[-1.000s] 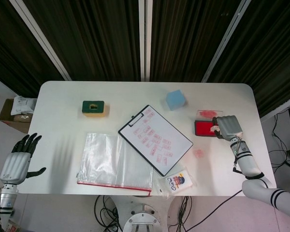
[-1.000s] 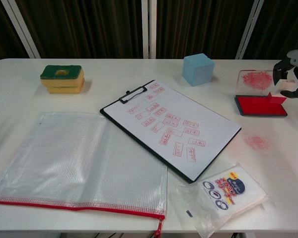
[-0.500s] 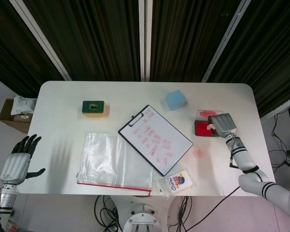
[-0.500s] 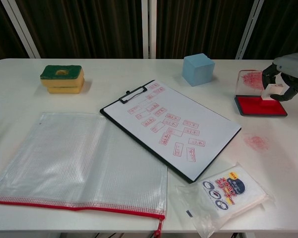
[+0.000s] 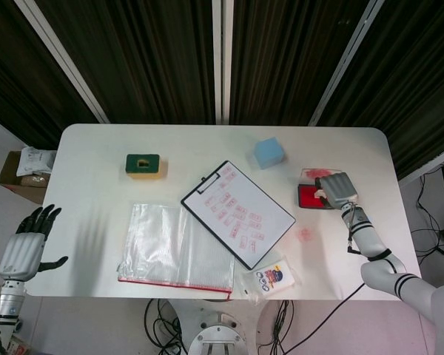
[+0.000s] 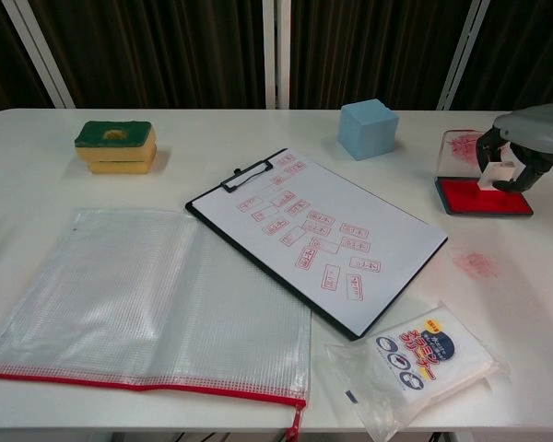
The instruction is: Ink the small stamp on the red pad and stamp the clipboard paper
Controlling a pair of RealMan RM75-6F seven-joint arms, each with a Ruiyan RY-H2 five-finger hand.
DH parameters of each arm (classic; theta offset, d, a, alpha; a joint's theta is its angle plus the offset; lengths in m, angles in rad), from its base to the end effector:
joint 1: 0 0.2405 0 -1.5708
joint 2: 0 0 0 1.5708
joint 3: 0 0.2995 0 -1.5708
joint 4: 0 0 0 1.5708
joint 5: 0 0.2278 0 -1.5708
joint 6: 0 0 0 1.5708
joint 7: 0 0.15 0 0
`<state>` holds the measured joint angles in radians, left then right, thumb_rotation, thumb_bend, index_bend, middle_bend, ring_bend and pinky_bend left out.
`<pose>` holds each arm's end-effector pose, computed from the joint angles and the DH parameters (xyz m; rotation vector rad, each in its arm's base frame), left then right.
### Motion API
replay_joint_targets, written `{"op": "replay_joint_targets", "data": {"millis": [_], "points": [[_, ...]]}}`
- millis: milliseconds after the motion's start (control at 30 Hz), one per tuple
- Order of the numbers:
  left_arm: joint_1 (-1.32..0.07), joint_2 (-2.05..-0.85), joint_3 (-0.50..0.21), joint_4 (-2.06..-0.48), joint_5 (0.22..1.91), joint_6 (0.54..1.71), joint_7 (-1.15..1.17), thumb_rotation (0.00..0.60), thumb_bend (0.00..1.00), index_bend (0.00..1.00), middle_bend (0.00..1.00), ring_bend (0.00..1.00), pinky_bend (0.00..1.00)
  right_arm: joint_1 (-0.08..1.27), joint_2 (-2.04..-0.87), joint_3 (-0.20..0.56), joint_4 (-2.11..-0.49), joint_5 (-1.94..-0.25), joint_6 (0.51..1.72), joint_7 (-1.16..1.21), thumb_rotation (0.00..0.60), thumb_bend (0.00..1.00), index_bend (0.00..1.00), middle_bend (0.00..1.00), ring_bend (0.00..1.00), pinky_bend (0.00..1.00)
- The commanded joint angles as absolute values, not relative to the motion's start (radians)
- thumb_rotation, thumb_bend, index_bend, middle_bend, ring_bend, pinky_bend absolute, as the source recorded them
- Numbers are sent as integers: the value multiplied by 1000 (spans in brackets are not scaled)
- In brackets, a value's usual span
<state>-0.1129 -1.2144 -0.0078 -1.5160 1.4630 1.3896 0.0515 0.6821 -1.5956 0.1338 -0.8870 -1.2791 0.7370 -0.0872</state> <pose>-0.3774 0.1924 0.1188 -1.4616 -0.9617 -0.7828 -0.3307 -0.4338 -0.0020 1.8014 -0.8616 0.5370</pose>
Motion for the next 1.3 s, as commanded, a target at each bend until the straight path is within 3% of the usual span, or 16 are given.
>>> {"op": "replay_joint_targets", "data": {"millis": [33, 433, 700, 1033, 1300], "points": [[-114, -1216, -8, -1515, 1462, 1388, 50, 583, 98, 79, 45, 29, 147, 683, -1605, 132, -874, -1279, 736, -80, 600, 364, 689, 619, 730, 932], [-114, -1211, -10, -1518, 1454, 1384, 50, 581, 99, 79, 45, 30, 147, 687, -1641, 123, -818, -1294, 744, -53, 600, 365, 725, 648, 740, 932], [-115, -1206, -11, -1527, 1455, 1386, 56, 582, 99, 79, 44, 30, 147, 680, -1601, 138, -869, -1304, 791, -31, 600, 365, 725, 650, 740, 932], [-116, -1207, -7, -1533, 1458, 1383, 55, 580, 99, 80, 44, 29, 147, 671, -1443, 190, -1153, -1319, 919, -79, 600, 364, 736, 657, 740, 932], [-107, -1210, -3, -1520, 1463, 1395, 34, 582, 99, 79, 45, 30, 147, 724, -1439, 200, -1321, -1321, 912, -214, 600, 364, 743, 662, 741, 932]]}}
